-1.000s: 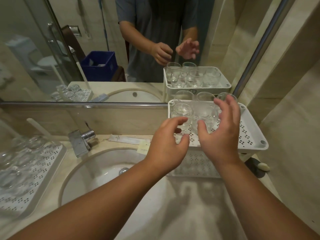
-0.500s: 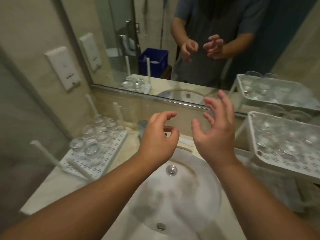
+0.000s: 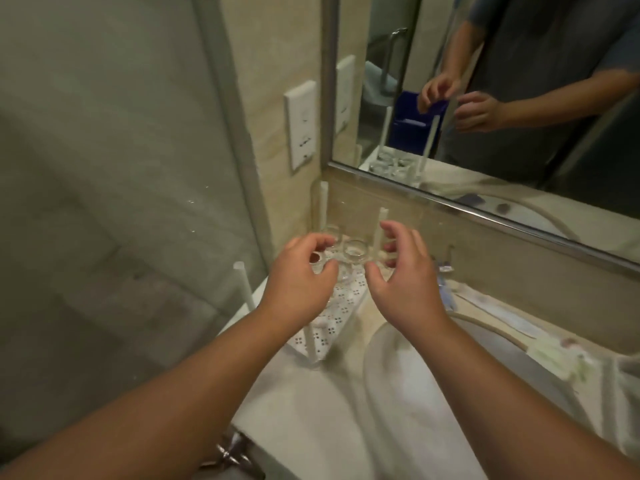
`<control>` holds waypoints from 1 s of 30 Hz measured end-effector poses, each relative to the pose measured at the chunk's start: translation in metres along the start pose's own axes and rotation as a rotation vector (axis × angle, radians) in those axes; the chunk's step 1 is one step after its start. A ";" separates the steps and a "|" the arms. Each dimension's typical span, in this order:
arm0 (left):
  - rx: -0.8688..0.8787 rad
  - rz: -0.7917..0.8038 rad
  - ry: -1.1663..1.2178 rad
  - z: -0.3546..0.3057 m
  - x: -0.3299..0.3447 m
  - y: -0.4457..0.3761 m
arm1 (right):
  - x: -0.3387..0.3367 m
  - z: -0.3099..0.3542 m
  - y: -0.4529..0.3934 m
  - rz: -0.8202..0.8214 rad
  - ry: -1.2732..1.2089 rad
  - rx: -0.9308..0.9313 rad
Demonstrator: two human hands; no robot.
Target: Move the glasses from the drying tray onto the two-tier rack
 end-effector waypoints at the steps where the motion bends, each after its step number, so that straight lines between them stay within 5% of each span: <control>1: -0.026 0.004 0.001 0.011 -0.005 -0.002 | 0.014 -0.002 -0.001 0.038 0.012 0.011; 13: -0.436 0.136 0.128 0.107 -0.001 0.003 | 0.120 -0.046 0.016 0.587 0.267 0.202; 20: -0.741 0.121 0.318 0.126 0.012 0.014 | 0.142 -0.049 0.023 0.678 0.438 0.183; 30: -0.782 0.131 0.392 0.126 0.010 0.020 | 0.148 -0.050 0.028 0.750 0.562 0.149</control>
Point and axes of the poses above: each hand's wrist, its own y-axis away from the middle knuckle, its own x-axis out of the palm, z = x × y, the point moved 4 cm from there along -y, towards the middle knuckle
